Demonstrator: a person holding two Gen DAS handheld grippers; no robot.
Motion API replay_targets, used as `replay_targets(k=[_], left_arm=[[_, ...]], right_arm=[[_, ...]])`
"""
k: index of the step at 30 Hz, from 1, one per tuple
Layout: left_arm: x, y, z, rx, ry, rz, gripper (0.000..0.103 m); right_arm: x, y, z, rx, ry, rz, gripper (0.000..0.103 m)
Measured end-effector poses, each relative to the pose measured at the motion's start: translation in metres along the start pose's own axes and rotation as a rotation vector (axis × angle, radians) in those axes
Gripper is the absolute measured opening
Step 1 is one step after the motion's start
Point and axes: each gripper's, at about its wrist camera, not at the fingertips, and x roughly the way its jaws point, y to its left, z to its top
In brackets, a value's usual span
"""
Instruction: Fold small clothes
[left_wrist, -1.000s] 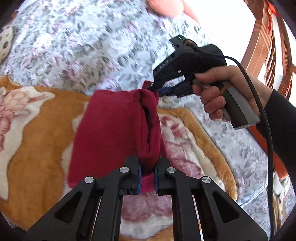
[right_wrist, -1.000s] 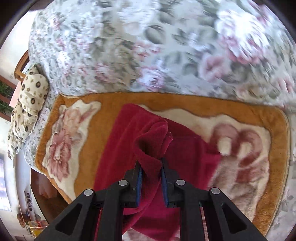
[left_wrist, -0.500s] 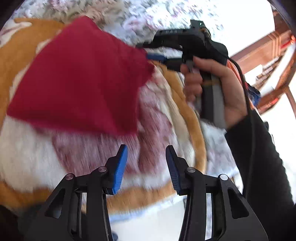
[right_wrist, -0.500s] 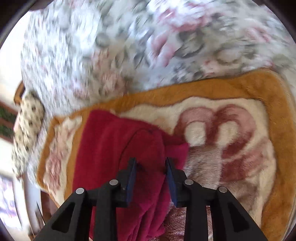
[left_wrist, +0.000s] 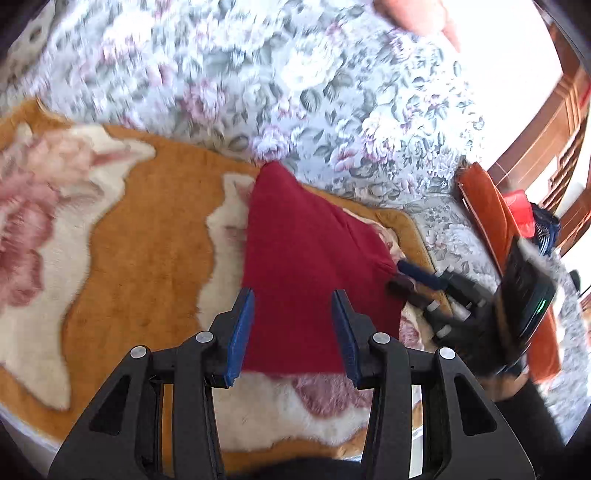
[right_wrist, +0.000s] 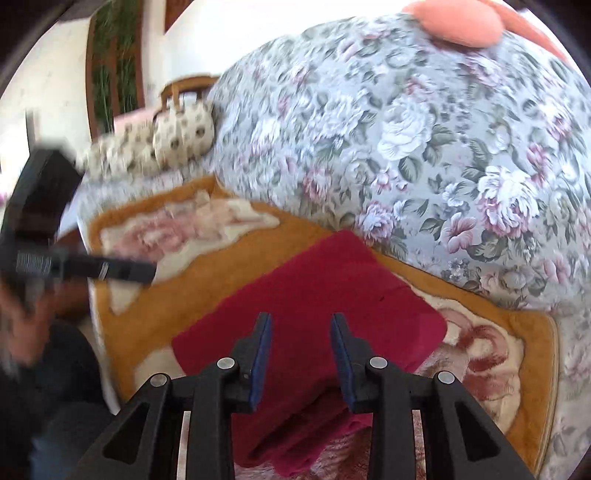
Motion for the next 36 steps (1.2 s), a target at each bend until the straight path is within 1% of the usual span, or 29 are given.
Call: replay_targets(k=[1,2,4,5,6,7,8,9,10,13,14,16,17,19,20,21,23,25,26,28,29,30,31,32,34,36], left_arm=[[0.001,0.001,-0.003,-0.001,0.011,-0.022,0.041],[0.011,-0.003,-0.005,0.010,0.025,-0.059,0.041],[0.029,-0.010,-0.008,0.041,0.056,-0.105,0.041],[0.044,-0.012,-0.012,0.054,0.094,-0.112,0.041],[0.061,-0.011,-0.018,0.058,0.150,-0.090,0.041],[0.070,-0.009,-0.021,0.051,0.182,-0.069,0.041],[0.081,-0.003,-0.026,0.032,0.218,-0.050,0.040],[0.084,0.000,-0.028,0.015,0.221,-0.062,0.041],[0.083,0.004,-0.028,0.001,0.210,-0.082,0.041],[0.078,0.013,-0.034,-0.008,0.191,-0.143,0.041],[0.075,0.018,-0.036,-0.021,0.181,-0.177,0.041],[0.068,0.024,-0.035,-0.058,0.169,-0.219,0.041],[0.060,0.024,-0.031,-0.064,0.145,-0.252,0.041],[0.051,0.018,-0.016,-0.052,0.093,-0.289,0.041],[0.048,0.012,-0.002,-0.025,0.067,-0.307,0.041],[0.048,0.007,0.010,0.004,0.054,-0.308,0.041],[0.066,-0.005,0.040,0.050,0.047,-0.271,0.041],[0.091,-0.011,0.064,0.087,0.053,-0.206,0.041],[0.110,-0.013,0.079,0.088,0.065,-0.171,0.041],[0.132,-0.006,0.091,0.068,0.076,-0.114,0.041],[0.148,-0.004,0.098,0.046,0.094,-0.089,0.041],[0.164,-0.003,0.102,0.040,0.125,-0.057,0.041],[0.171,-0.002,0.100,0.049,0.146,-0.025,0.041],[0.188,-0.003,0.100,0.089,0.183,0.032,0.041],[0.201,-0.005,0.099,0.144,0.183,0.057,0.041],[0.209,-0.002,0.098,0.148,0.176,0.062,0.042]], right_arm=[[0.011,0.004,-0.007,-0.022,0.035,-0.029,0.031],[0.019,0.005,-0.014,-0.030,0.070,-0.045,0.031],[0.031,0.010,-0.033,-0.076,0.126,-0.059,0.031],[0.032,0.010,-0.042,-0.103,0.138,-0.074,0.033],[0.035,0.012,-0.050,-0.126,0.149,-0.094,0.034],[0.035,0.008,-0.055,-0.120,0.138,-0.094,0.035],[0.033,-0.001,-0.059,-0.075,0.114,-0.079,0.035],[0.034,-0.006,-0.060,-0.045,0.110,-0.069,0.035],[0.035,-0.012,-0.062,-0.016,0.098,-0.060,0.035],[0.040,-0.012,-0.071,-0.024,0.062,-0.070,0.035],[0.040,-0.013,-0.071,-0.013,0.056,-0.064,0.035],[0.039,-0.012,-0.070,-0.011,0.053,-0.065,0.035],[0.039,-0.011,-0.071,-0.018,0.051,-0.074,0.035],[0.039,-0.008,-0.070,-0.028,0.047,-0.087,0.035],[0.039,-0.006,-0.070,-0.037,0.045,-0.092,0.035],[0.039,-0.006,-0.071,-0.040,0.044,-0.095,0.035],[0.039,-0.007,-0.072,-0.038,0.039,-0.093,0.036],[0.039,-0.007,-0.073,-0.037,0.033,-0.095,0.036],[0.039,-0.007,-0.073,-0.040,0.030,-0.098,0.036],[0.039,-0.006,-0.074,-0.042,0.023,-0.100,0.036],[0.039,-0.006,-0.074,-0.041,0.021,-0.099,0.036],[0.039,-0.007,-0.075,-0.038,0.019,-0.095,0.036],[0.039,-0.007,-0.075,-0.031,0.017,-0.088,0.036],[0.038,-0.008,-0.076,-0.026,0.015,-0.082,0.036],[0.039,-0.008,-0.076,-0.021,0.012,-0.077,0.036],[0.039,-0.008,-0.076,-0.018,0.011,-0.073,0.036]])
